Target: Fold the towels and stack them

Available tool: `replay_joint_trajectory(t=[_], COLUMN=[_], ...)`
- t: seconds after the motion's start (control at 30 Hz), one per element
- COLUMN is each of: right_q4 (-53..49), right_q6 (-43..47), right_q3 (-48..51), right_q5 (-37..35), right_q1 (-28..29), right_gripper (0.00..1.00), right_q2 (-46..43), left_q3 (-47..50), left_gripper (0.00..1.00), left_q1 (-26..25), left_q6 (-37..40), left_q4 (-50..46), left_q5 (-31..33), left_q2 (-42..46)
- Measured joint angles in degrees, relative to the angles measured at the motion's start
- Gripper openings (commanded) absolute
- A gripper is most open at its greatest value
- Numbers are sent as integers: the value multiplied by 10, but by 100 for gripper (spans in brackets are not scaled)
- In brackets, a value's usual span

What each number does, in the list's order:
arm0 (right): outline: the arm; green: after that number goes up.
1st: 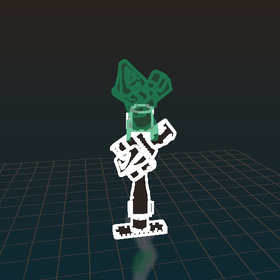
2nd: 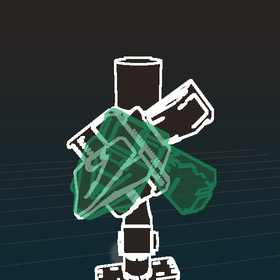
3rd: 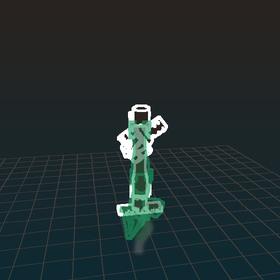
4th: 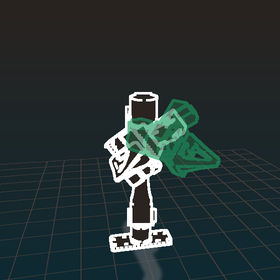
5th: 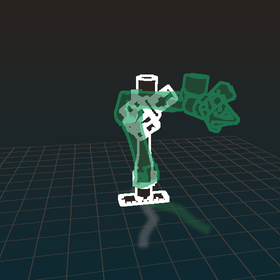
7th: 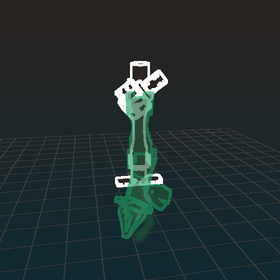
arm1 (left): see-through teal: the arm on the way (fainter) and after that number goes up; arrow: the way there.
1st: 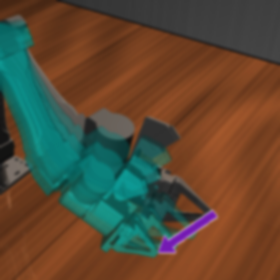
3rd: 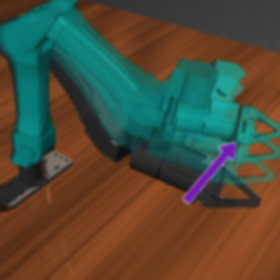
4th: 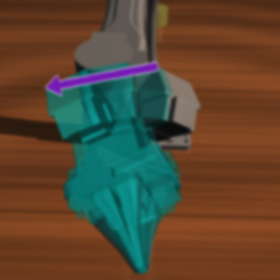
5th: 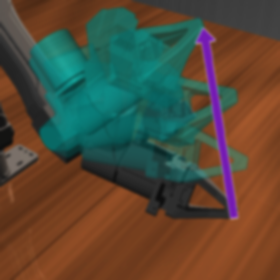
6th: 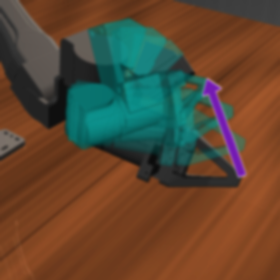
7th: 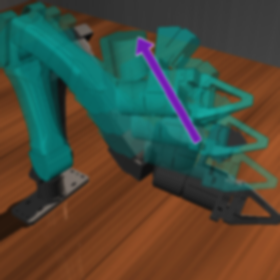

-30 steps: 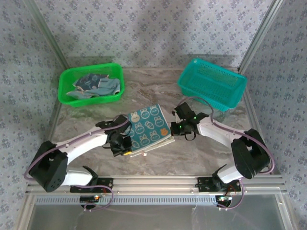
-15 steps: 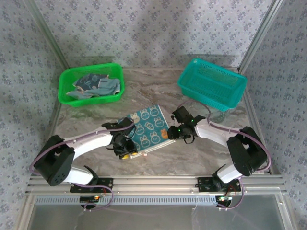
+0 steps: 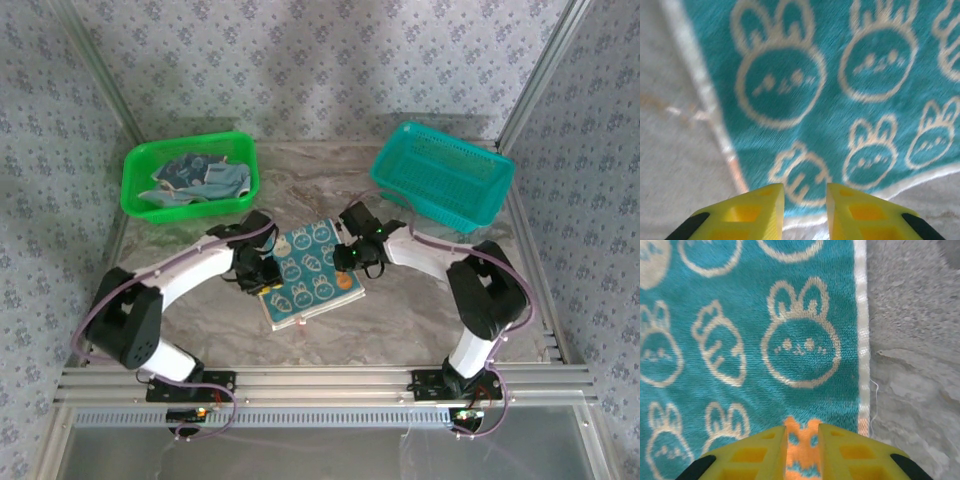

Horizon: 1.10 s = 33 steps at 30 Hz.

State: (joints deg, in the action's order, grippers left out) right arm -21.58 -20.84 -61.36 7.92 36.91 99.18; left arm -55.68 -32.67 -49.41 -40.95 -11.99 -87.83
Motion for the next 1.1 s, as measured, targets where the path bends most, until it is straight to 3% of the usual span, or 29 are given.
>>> replay_joint_trajectory(t=[0.3, 0.5, 0.67, 0.8, 0.9, 1.1], right_q4=[37, 49, 27, -9, -18, -1], right_q6=[5, -30, -57, -60, -58, -40], right_q3=[60, 152, 172, 139, 81, -47], right_q5=[0, -2, -8, -20, -22, -25], right_q1=[0, 28, 51, 46, 30, -22], right_gripper=[23, 23, 24, 24, 16, 9], right_q2=[0, -80, -114, -118, -108, -13], left_q3=[-30, -31, -34, -53, -86, -186], left_gripper=[23, 20, 21, 17, 9, 2], left_q1=[5, 5, 10, 27, 49, 92], left_q6=[38, 55, 71, 89, 106, 139], left_q4=[35, 45, 47, 44, 38, 42], left_q5=[13, 10, 5, 5, 4, 2], left_q2=[-111, -117, -117, -117, -118, -173])
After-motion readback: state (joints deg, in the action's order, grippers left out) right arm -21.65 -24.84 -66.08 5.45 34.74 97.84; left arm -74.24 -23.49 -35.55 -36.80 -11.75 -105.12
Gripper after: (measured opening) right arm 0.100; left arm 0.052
